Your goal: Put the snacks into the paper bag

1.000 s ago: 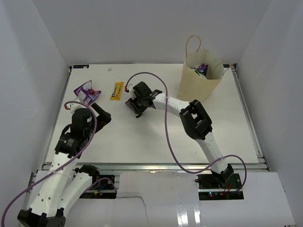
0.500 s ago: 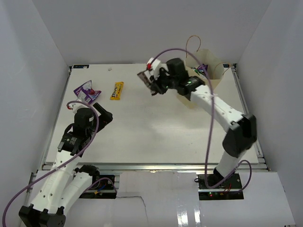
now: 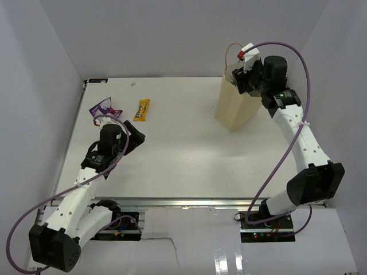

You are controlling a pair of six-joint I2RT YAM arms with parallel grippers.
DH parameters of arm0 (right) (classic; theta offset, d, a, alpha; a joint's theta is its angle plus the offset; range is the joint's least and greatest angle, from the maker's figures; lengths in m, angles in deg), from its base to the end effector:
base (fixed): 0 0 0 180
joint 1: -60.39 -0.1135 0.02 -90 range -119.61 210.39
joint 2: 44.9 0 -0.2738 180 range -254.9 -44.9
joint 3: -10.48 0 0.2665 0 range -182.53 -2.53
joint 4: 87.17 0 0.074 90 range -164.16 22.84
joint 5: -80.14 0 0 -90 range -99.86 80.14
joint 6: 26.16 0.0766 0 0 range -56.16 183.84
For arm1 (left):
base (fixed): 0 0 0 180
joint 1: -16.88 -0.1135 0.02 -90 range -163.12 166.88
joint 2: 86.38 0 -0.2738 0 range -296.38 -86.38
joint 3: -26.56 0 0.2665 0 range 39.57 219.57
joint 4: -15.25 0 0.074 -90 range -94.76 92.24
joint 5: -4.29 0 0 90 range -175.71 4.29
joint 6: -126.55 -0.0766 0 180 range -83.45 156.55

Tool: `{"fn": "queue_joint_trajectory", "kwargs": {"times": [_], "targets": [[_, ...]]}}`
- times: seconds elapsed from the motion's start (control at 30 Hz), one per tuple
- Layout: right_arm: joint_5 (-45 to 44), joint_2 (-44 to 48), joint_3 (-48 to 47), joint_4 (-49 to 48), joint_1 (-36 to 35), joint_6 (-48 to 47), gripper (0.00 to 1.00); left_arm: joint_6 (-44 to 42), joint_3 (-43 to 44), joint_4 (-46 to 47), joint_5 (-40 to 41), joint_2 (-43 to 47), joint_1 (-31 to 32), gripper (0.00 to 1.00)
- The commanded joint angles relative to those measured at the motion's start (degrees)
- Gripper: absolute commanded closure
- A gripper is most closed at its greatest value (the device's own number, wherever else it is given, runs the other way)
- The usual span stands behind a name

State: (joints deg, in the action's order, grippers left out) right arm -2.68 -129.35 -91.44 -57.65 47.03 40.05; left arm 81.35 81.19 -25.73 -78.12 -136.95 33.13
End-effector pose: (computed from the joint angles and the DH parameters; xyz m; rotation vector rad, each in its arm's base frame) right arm 0.3815 0.1005 0.4347 -0.6516 1.6559 -0.0197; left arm 0.2254 -0.0551 0.2538 -0.6252 2.1559 -0.4409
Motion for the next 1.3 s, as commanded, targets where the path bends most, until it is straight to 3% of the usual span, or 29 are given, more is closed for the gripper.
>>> {"fn": "queue_joint_trajectory", "kwargs": {"times": [0.0, 0.17, 0.23, 0.27, 0.37, 0.4, 0.43, 0.47, 0.5, 0.6, 0.67, 0.7, 0.83, 0.93, 1.03, 1.07, 1.17, 1.27], "targets": [[-2.25, 0.33, -0.13, -1.04, 1.84, 0.31, 0.34, -0.85, 1.52, 3.53, -2.76, -1.37, -0.17, 0.02], [0.37, 1.12, -1.19, -1.31, 2.99, 1.47, 0.21, -0.24, 1.27, 6.16, -5.31, -3.57, -0.17, 0.02], [8.17, 3.31, -0.49, -1.22, 3.17, -0.1, 0.19, -0.24, 1.09, 7.92, -6.53, -4.45, -0.17, 0.02], [18.21, 4.1, 0.3, 0.52, 3.43, -2.03, 0.19, -0.32, 1.52, 10.19, -6.71, -6.45, -0.17, 0.02], [34.69, 4.47, -0.74, 12.51, 3.43, -16.08, 0.21, -0.59, 4.5, 12.93, -4.88, -12.86, -0.17, 0.02], [44.05, 3.25, -1.35, 17.02, 3.35, -19.59, 0.23, -1.02, 8.78, 12.94, -4.17, -19.59, -0.17, 0.02], [47.19, 2.62, -1.88, 21.24, 3.17, -25.37, 0.31, -3.64, 11.35, 12.76, -3.3, -23.57, -0.17, 0.02], [48.44, 2.01, -1.97, 23.37, 2.3, -25.51, 0.37, -5.49, 14.5, 11.28, -0.77, -27.7, -0.25, 0.02], [49.67, 0.78, -2.15, 27.3, 1.77, -26.12, 0.53, -7.94, 21.24, 10.57, 0.39, -36.01, -0.34, 0.02], [49.6, 0.42, -0.06, 29.98, 0.1, -25.69, 0.65, -20.33, 34.95, 7.23, 7.24, -51.31, -0.34, 0.02], [48.99, 1.38, 2.41, 28.23, -0.69, -22.99, 0.57, -28.51, 40.79, 5.82, 12.07, -57.68, -0.52, 0.02], [48.2, 2.61, 4.94, 26.4, -0.87, -22.1, 0.45, -30.36, 43.08, 5.82, 16.62, -60.33, -0.52, 0.02], [47.49, 4.46, 8.92, 25.41, -1.84, -20.68, 0.41, -36.26, 54.58, 6.08, 22.36, -73.41, -0.87, 0.02], [47.14, 5.25, 10.94, 25.32, -1.84, -20.51, 0.41, -37.41, 58.3, 5.47, 24.83, -77.57, -0.87, 0.03], [46.61, 5.25, 11.99, 25.32, -1.84, -20.24, 0.41, -37.94, 59.36, 5.64, 24.92, -79.51, -0.87, 0.23], [46.87, 5.17, 12.17, 24.97, -1.84, -19.98, 0.41, -37.85, 59.27, 5.73, 24.66, -79.6, -0.87, 0.43], [47.05, 3.94, 12.7, 23.23, -2.19, -17.79, 0.42, -36.89, 56.82, 5.9, 23.44, -77.86, -0.87, 0.8], [45.65, 2.27, 12.7, 19.97, -3.5, -13.05, 0.43, -35.05, 54.53, 6.08, 18.26, -74.69, -0.87, 0.9]]}}
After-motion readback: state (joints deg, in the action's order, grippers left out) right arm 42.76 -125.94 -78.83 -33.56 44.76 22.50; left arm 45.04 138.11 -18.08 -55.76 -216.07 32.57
